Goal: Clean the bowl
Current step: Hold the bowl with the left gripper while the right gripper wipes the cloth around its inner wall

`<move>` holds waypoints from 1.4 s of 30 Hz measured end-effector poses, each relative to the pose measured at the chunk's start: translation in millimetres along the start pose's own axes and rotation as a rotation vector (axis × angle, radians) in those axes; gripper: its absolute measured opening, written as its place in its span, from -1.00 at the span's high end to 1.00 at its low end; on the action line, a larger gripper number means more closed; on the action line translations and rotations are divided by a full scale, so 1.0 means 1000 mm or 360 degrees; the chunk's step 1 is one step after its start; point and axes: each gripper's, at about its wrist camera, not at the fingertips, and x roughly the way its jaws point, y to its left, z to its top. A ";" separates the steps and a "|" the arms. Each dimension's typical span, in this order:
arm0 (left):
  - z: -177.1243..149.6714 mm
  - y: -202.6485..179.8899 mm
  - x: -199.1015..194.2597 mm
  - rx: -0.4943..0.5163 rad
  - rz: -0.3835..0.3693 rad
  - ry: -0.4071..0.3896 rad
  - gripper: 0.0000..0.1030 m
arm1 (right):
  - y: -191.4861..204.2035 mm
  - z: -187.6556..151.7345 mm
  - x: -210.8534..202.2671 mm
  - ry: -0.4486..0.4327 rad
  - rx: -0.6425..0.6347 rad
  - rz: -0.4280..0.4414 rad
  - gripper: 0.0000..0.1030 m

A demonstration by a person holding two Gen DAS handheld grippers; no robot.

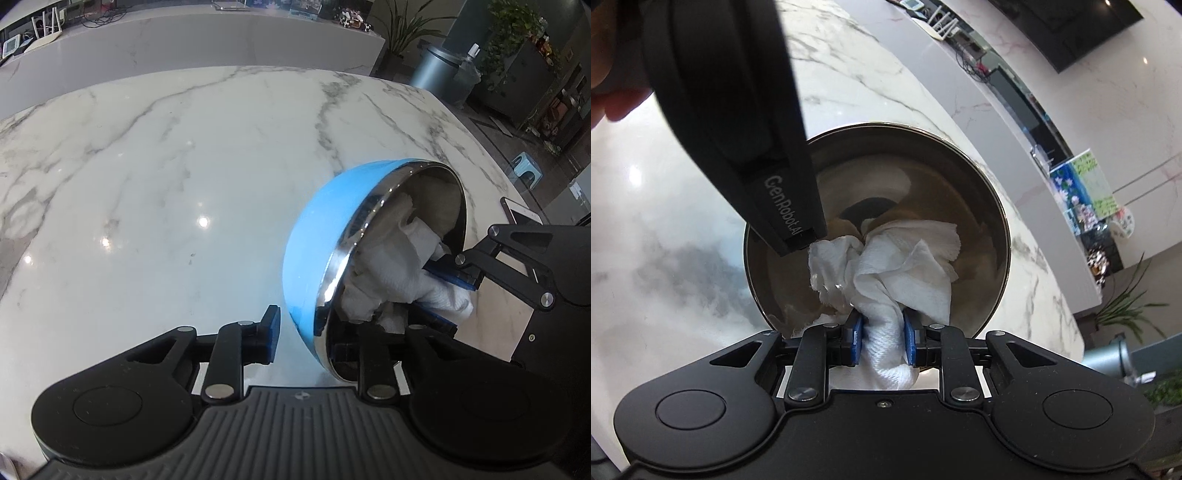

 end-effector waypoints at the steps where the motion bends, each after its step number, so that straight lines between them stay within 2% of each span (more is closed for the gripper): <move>1: 0.000 0.001 0.000 -0.0028 -0.0023 -0.0012 0.47 | -0.003 -0.001 0.001 0.0005 0.0037 0.0020 0.61; 5: 0.000 0.002 0.010 -0.0113 -0.0090 -0.0009 0.41 | -0.012 -0.005 0.002 0.0021 0.0173 0.0089 0.61; 11: -0.002 -0.003 0.017 -0.0089 -0.0086 -0.0018 0.41 | -0.022 -0.010 0.001 0.0027 0.0317 0.0167 0.60; 12: -0.001 -0.003 0.017 -0.0084 -0.0095 -0.0016 0.43 | -0.023 -0.011 0.001 0.0027 0.0337 0.0177 0.60; 14: -0.001 -0.004 0.017 -0.0070 -0.0117 -0.0003 0.66 | -0.026 -0.012 0.001 0.0022 0.0370 0.0200 0.60; 19: 0.000 -0.007 0.014 -0.0005 -0.0089 0.0022 0.66 | -0.034 -0.009 0.006 0.0016 0.0417 0.0256 0.60; 25: 0.000 -0.007 0.011 0.0025 -0.0068 0.0055 0.65 | -0.027 -0.007 0.009 0.0006 0.0306 0.0220 0.61; 34: 0.001 -0.009 0.008 0.0095 -0.0043 0.0095 0.64 | 0.002 -0.012 0.007 -0.0020 -0.0149 -0.0143 0.65; 37: 0.002 -0.011 0.005 0.0165 -0.0019 0.0134 0.62 | 0.006 -0.012 0.005 -0.0023 -0.0171 -0.0125 0.65; 42: 0.000 -0.006 0.002 0.0173 -0.0022 0.0147 0.59 | -0.004 -0.009 0.005 -0.0026 -0.0015 0.0012 0.63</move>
